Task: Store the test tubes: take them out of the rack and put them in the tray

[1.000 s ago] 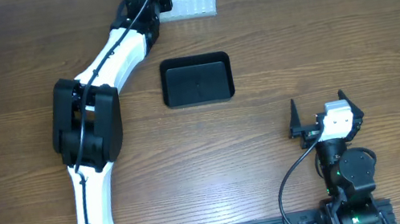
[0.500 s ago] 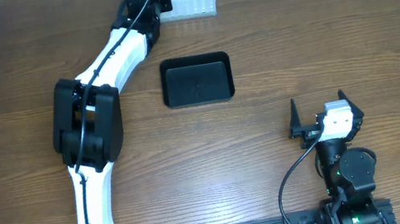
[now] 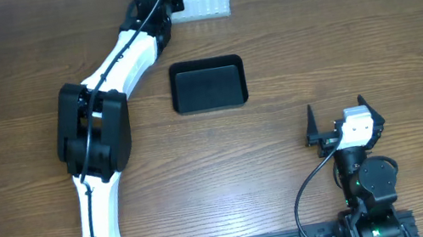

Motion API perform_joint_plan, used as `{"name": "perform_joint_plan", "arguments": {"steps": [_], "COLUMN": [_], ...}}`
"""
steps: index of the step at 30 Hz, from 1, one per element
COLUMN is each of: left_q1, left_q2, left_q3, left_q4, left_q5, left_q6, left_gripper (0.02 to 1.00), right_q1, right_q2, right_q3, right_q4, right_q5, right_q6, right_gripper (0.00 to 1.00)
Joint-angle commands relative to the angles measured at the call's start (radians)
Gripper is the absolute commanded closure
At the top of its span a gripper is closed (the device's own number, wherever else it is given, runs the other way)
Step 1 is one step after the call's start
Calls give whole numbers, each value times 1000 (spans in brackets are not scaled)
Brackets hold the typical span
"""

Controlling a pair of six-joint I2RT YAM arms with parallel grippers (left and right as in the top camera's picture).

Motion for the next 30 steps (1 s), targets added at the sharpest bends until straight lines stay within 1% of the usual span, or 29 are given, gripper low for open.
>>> {"name": "perform_joint_plan", "arguments": {"steps": [1, 8, 14, 19, 22, 24, 27, 30], "left_q1": [-4, -6, -10, -13, -19, -31, -57, -80], "left_q2": [11, -74, -252, -409, -467, -480, -472, -443], "left_q3": [26, 26, 26, 26, 26, 26, 26, 26], "left_q4": [6, -10, -39, -127, -257, -370, -549, -760], "left_q5": [-6, 7, 8, 21, 89, 117, 116, 116], "left_q6": [0, 0, 4, 4, -3, -40, -119, -242], "left_gripper": [858, 899, 893, 915, 897, 912, 928, 941], "right_q1": [-8, -8, -8, -7, -7, -8, -8, -7], "right_q2": [-10, -10, -10, -10, -10, -10, -10, -10], "right_q3": [-10, -10, -10, -10, -10, -10, -10, -10], "right_q4": [2, 2, 2, 2, 2, 2, 2, 2], "right_q5": [-10, -9, -9, -10, -9, -10, -10, -9], "right_q6": [-8, -8, -8, -8, -8, -8, -8, -8], "right_gripper": [9, 9, 7, 9, 9, 9, 7, 9]}}
